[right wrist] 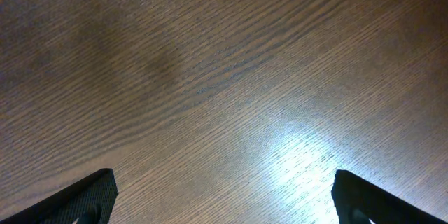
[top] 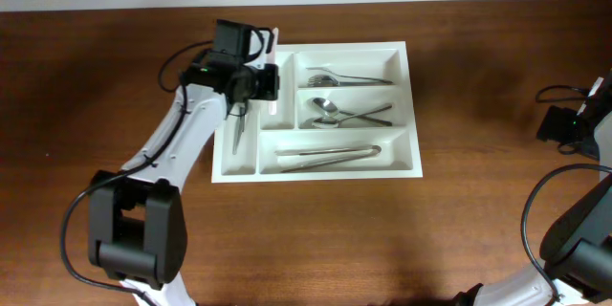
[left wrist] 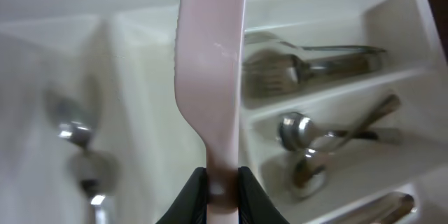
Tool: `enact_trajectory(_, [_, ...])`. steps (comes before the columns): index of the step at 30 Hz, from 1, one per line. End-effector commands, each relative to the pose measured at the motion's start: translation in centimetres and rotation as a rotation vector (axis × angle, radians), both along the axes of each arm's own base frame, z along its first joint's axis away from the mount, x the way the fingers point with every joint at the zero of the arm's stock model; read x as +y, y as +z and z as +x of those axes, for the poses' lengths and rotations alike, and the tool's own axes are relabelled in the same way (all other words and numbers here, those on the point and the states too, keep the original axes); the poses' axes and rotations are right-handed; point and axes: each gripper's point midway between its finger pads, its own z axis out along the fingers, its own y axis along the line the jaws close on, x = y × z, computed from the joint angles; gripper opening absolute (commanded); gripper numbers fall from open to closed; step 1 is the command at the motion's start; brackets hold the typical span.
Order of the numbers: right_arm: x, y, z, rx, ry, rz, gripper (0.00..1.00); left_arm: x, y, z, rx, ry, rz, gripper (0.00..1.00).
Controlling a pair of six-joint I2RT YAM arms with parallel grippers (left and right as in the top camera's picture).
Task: Pack container
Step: 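Carry the knife right and lower it into the tray's narrow middle compartment, then open the left gripper and lift it away from the tray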
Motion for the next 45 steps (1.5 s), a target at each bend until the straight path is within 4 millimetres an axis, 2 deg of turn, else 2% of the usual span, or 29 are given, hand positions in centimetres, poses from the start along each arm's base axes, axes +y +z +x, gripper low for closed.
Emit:
enact_trajectory(1, [0.2, 0.2, -0.1, -0.001, 0.005, -0.003, 0.99, -0.9, 0.2, 0.2, 0.005, 0.035, -0.019, 0.12])
enact_trajectory(5, [0.2, 0.2, -0.1, -0.001, 0.005, -0.003, 0.99, -0.9, -1.1, 0.2, 0.034, 0.042, -0.014, 0.12])
enact_trajectory(15, [0.2, 0.2, -0.1, -0.001, 0.005, -0.003, 0.99, -0.9, -6.7, 0.3, 0.132, 0.043, 0.018, 0.12])
enact_trajectory(20, [0.2, 0.2, -0.1, -0.001, 0.005, -0.003, 0.99, -1.1, -7.1, 0.7, 0.122, 0.043, 0.015, 0.13])
enact_trajectory(21, [0.2, 0.2, -0.1, -0.001, 0.005, -0.003, 0.99, -1.1, -7.0, 0.8, 0.115, 0.043, 0.012, 0.15])
enact_trajectory(23, [0.2, 0.2, -0.1, -0.001, 0.005, -0.003, 0.99, -1.2, -6.7, 1.2, 0.097, 0.042, 0.007, 0.31])
enact_trajectory(27, [0.2, 0.2, -0.1, -0.001, 0.005, -0.003, 0.99, -1.3, -6.5, 1.5, 0.084, 0.042, 0.002, 0.36])
enact_trajectory(29, [0.2, 0.2, -0.1, -0.001, 0.005, -0.003, 0.99, -1.2, -6.5, 1.6, 0.080, 0.044, 0.001, 0.45])
enact_trajectory(31, [0.2, 0.2, -0.1, -0.001, 0.005, -0.003, 0.99, -1.1, -6.2, 1.9, 0.069, 0.048, -0.003, 0.50])
enact_trajectory(34, [0.2, 0.2, -0.1, -0.002, 0.005, -0.004, 0.99, -0.9, -5.0, 3.0, 0.037, 0.056, -0.014, 0.58])
enact_trajectory(36, [0.2, 0.2, -0.1, -0.001, 0.005, -0.003, 0.99, -0.9, -3.3, 3.9, 0.004, 0.061, -0.024, 0.63])
enact_trajectory(40, [0.2, 0.2, -0.1, -0.001, 0.005, -0.003, 0.98, -0.2, 1.7, 6.2, -0.083, 0.080, -0.048, 0.77])
enact_trajectory(42, [0.2, 0.2, -0.1, -0.002, 0.005, -0.004, 0.99, 0.5, 4.7, 7.2, -0.131, 0.096, -0.061, 0.95])
enact_trajectory(43, [0.2, 0.2, -0.1, -0.001, 0.005, -0.003, 0.99, 1.1, 6.3, 7.5, -0.156, 0.099, -0.061, 0.99])
enact_trajectory(45, [0.2, 0.2, -0.1, -0.001, 0.005, -0.003, 0.99, 2.6, 9.1, 7.3, -0.204, 0.070, -0.019, 0.99])
